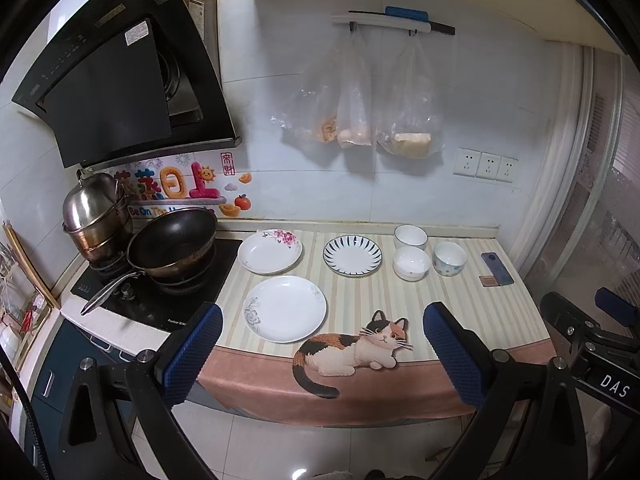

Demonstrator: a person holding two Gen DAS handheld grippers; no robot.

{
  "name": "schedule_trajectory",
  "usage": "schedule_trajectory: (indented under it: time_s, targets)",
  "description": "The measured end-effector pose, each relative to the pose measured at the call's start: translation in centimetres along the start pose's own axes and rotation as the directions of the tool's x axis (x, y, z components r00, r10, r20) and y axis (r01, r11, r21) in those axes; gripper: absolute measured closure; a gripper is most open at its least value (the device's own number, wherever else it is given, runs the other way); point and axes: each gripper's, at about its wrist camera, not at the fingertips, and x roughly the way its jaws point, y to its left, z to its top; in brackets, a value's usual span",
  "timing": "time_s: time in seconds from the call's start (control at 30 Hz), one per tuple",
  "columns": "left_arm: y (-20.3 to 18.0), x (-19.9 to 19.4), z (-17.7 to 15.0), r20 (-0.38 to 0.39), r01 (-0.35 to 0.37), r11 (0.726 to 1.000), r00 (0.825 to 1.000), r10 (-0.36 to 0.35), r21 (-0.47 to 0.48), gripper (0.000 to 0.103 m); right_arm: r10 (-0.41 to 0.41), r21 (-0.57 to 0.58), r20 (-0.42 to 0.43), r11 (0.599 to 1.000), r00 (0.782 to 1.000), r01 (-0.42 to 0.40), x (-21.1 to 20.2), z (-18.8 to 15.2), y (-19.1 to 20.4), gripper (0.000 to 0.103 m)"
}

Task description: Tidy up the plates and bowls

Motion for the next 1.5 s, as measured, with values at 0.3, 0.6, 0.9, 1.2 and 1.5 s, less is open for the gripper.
schedule_trajectory:
  time_s: [0.3,0.6,0.9,1.2,1.5]
  targets:
    - [0.3,0.6,0.2,-0.012,0.004,1.000,1.000,-0.004,0.002,0.000,-0.008,0.026,-0.015,1.000,1.000,0.008,0.2,0.1,0.3,0.000]
    - [4.8,7.9,-0.5,-0.017,-0.055,0.998,0.998,0.055,-0.027,0.000,0.056,0.070,-0.069,0.996,0.996,-0.051,7.3,-0.8,1.4,0.000]
    - [10.6,23.6,-3.4,-0.252,-0.179,0.980,0.955,0.154,-0.081,0.000,0.233,0.075,-0.363,0.972,0.902,-0.221,26.8,-3.5,4.1,0.000]
    - [15.5,40.2,-7.6,-0.492,-0.219,0.963,0.863,0.114,-0.160,0.004,0.366,0.091,-0.570,0.918,0.735,-0.387,47.0,-6.3,9.7,0.004]
    - [18.5,47.7,-10.4,-0.579,-0.202,0.937,0.815,-0.001,-0.286,0.037,0.444,0.148,-0.641,0.872,0.626,-0.467,58.0,-7.3,14.3,0.034]
